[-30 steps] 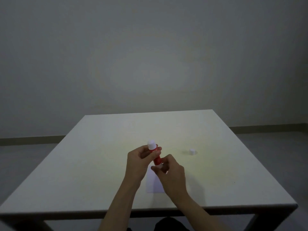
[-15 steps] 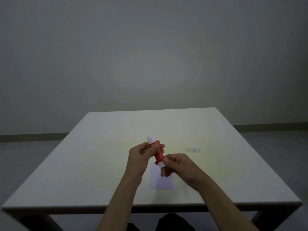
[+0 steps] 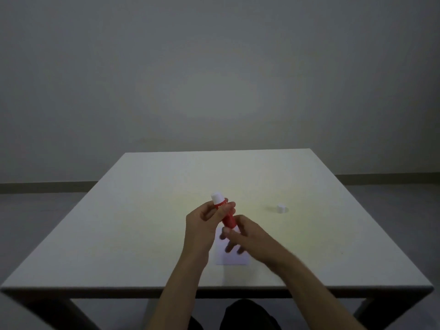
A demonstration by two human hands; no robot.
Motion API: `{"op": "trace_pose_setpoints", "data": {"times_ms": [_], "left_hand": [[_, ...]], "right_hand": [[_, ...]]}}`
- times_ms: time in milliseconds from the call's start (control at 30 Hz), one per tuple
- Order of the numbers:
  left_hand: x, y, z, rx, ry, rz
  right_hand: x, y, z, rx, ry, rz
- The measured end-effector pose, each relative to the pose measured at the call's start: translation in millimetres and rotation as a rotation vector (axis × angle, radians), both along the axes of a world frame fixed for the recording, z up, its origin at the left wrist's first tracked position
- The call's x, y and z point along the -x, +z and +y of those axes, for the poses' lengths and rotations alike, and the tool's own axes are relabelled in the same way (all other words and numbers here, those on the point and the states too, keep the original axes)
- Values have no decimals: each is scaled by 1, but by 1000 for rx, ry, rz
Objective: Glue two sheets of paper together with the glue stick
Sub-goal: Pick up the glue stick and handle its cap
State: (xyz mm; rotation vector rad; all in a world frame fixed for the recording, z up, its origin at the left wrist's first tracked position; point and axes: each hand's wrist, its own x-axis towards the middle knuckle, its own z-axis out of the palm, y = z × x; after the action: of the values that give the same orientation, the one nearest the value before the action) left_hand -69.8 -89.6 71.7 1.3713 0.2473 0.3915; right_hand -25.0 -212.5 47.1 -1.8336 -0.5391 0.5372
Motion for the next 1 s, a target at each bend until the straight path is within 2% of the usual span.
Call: {"op": "trace_pose_setpoints", "data": {"times_ms": [67,100,167,200,267,367,400,433,500,533,600,633,667,700,767,833,867,933,1000], "left_hand": [[3,3,6,48,-127,-17],[4,4,8,75,-172,-31],[4,5,11,92,-193,-69],[3,5,11,80,-170,-88],[1,3,12,33,-74,-96],[-3,-5,5,-104,173,-21],[-4,-8,2,-185,263,4],[-5,-10,-1,-261,337,19],[-6,-11,-2,-369,421,30],[-6,-11,1,-391,434,32],[-4,-12,10,-392,403,28],[-3,-14,15,-390,370,21],[-1,-16,20,-398,332,11],[1,-17,24,-415,289,3],[5,-20,30,-442,214,4],[8,-23,32,-451,166,8],[9,-24,32,-461,144,4],[11,-26,32,-484,102,-1],[12,-26,32,-501,67,-2]], "right_hand": [[-7,-1,-12,-263,348,353],[-7,-1,-16,-392,432,470],[-5,-1,-16,-489,448,527],[-3,-2,-13,-469,382,461],[2,-7,-2,-289,158,107],[10,-18,11,191,-288,-726],[13,-24,13,290,-400,-999],[15,-26,15,320,-427,-1176],[15,-27,17,291,-357,-1296],[10,-26,16,282,-285,-1258],[-5,-22,10,256,-135,-995],[-17,-23,4,273,-104,-876],[-31,-26,-2,334,-135,-836],[-48,-29,-10,434,-206,-844],[-80,-35,-29,768,-342,-847],[-99,-46,-44,1065,-351,-790],[-104,-53,-48,1133,-342,-738],[-108,-62,-53,1134,-349,-692],[-107,-64,-55,1043,-357,-716]]}}
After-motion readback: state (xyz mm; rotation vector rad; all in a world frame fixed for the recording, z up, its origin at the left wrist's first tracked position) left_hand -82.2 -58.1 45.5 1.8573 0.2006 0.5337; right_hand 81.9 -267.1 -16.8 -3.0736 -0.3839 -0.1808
